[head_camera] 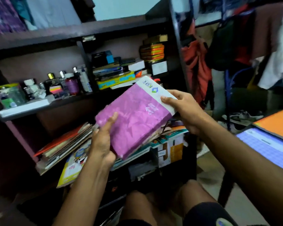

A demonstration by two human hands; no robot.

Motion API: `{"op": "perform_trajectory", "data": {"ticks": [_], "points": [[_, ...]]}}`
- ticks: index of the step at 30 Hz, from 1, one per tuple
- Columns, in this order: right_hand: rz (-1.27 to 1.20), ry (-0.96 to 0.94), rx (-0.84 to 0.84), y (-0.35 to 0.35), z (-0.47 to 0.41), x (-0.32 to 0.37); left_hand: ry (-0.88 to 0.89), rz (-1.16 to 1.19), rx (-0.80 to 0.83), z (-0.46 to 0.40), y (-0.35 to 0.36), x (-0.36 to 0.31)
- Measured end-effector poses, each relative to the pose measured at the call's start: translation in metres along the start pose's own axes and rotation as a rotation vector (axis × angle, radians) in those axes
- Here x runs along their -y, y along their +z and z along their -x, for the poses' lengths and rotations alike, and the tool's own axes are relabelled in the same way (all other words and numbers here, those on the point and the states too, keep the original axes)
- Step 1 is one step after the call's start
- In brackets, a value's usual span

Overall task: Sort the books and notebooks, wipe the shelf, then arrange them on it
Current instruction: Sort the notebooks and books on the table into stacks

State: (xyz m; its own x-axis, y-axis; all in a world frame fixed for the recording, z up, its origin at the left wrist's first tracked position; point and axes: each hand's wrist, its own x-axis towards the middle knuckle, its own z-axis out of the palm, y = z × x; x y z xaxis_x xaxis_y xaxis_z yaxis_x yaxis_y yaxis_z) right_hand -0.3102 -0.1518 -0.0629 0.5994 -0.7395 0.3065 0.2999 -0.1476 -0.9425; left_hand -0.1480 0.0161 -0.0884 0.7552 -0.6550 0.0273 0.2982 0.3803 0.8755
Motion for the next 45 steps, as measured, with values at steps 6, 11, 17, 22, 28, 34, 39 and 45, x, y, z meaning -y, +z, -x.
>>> {"op": "perform_trajectory", "data": {"ticks": [6,11,17,22,28,34,39,45], "points": [[0.207,0.137,-0.173,-0.137,0.074,0.016,-0.28,-0.038,0.215,0.045,0.087,0.099],[-0.009,0.18,-0.579,-0.264,0.127,0.006,-0.412,-0.146,0.273,0.075,0.185,0.204],[-0.198,-0.001,-0.893,-0.392,0.108,-0.013,-0.426,-0.212,0.236,0.073,0.331,0.272],[0.1,0.076,-0.841,-0.513,0.047,-0.058,-0.37,-0.266,0.263,0.033,0.424,0.339],[0.231,0.281,-0.765,-0.524,0.061,-0.083,-0.293,-0.684,0.192,-0.035,0.417,0.45],[0.0,0.15,-0.882,-0.515,0.068,-0.041,-0.028,-0.454,0.268,0.048,0.446,0.381],[-0.093,0.007,-0.888,-0.51,0.099,0.02,0.087,-0.303,0.278,0.09,0.469,0.354],[-0.098,-0.032,-0.997,-0.518,0.151,0.034,-0.077,-0.272,0.444,0.146,0.469,0.343]]}}
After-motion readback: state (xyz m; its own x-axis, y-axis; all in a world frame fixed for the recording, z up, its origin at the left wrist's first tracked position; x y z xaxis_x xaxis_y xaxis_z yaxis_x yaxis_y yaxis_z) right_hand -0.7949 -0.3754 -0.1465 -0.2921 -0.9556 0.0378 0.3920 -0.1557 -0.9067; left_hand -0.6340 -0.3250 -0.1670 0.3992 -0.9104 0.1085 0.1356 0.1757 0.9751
